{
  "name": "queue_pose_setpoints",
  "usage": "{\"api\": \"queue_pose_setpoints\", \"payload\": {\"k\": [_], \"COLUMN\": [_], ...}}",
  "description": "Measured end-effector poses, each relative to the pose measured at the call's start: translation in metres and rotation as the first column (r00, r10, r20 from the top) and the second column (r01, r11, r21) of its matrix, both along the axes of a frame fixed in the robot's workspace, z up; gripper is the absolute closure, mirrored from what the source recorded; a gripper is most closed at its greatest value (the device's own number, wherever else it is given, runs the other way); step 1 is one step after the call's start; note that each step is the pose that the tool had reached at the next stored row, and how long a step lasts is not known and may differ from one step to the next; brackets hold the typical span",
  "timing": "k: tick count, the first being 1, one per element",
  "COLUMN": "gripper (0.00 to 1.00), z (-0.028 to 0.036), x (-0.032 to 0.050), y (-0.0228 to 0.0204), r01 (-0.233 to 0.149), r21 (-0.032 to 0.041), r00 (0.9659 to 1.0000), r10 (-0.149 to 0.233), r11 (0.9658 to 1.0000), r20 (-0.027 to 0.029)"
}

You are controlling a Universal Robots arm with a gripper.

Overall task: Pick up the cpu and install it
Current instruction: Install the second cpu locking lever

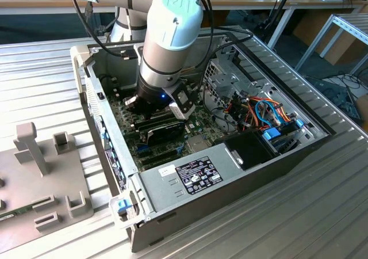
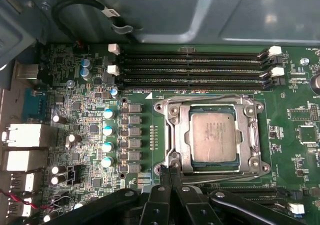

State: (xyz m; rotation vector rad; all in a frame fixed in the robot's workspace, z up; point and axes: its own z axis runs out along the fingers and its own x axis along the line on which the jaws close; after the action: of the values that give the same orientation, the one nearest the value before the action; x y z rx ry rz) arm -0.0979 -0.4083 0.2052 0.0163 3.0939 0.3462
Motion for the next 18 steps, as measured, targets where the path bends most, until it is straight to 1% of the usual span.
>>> {"api": "queue_pose_setpoints", "payload": {"k": [5,10,15,16,18], "gripper": [0.89,0.89,0.89,0.89,0.89], "z": [-0.0015,-0.0051,-0.005,-0.0045,-0.0014], "x": [0.0,-0.0007,-0.0008,-0.0007,-0.0007], "y": [0.0022,0.0026,0.0027,0.0027,0.0026], "r01": [0.0,0.0,0.0,0.0,0.0], "r21": [-0.0001,0.0,0.0,0.0001,-0.0015], "r00": [1.0,1.0,1.0,1.0,1.0], "r10": [0.0,0.0,0.0,0.0,0.0], "r11": [1.0,1.0,1.0,1.0,1.0], "r20": [-0.0001,0.0001,-0.0001,0.0,-0.0002]}}
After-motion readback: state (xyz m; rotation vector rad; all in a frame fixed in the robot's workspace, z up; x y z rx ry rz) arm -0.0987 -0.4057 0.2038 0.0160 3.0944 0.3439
